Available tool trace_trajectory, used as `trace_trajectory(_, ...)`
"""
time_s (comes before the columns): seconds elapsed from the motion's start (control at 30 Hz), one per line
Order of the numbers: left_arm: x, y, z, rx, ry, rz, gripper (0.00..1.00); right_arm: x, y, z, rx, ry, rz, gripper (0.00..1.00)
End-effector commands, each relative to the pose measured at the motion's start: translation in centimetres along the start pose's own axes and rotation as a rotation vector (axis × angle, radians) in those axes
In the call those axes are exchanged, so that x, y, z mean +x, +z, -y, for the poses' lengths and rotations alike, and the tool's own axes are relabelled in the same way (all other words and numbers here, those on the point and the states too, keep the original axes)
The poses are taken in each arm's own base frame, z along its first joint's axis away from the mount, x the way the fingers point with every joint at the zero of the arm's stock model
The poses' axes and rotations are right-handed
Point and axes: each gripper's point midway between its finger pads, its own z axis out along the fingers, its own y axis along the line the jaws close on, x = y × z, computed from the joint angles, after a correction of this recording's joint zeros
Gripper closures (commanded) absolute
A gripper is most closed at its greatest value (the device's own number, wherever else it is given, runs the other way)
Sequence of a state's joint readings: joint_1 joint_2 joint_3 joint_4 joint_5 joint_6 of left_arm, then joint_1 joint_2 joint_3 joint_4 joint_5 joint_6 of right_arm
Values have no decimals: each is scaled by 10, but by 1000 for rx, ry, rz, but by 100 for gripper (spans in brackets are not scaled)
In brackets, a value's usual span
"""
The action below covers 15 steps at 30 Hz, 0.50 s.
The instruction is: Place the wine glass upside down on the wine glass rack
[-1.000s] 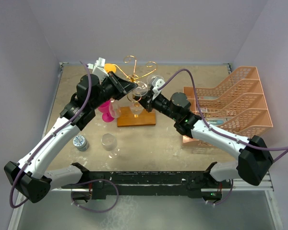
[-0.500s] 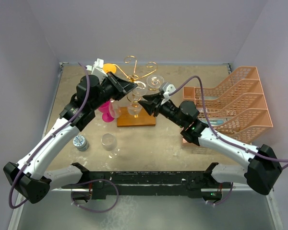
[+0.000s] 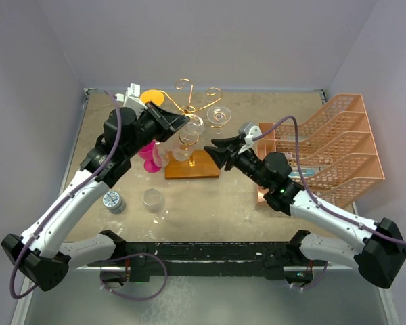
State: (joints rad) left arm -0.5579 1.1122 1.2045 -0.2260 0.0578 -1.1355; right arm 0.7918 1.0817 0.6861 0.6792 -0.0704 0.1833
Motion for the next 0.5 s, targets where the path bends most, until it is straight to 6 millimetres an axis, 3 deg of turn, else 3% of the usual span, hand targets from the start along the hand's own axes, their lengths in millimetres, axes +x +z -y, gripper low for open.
trace_trajectory(0.0,-31,-22,43,133,-30,120,100,-34,-10,1,33,53,109,61)
trace_trajectory(0.27,-25,-27,35,115,-56,104,100,-70,-22,-1,46,101,218,60)
trace_trajectory(0.47,-20,-33,34,120,-66,87,100,-82,-27,3,72,139,260,60)
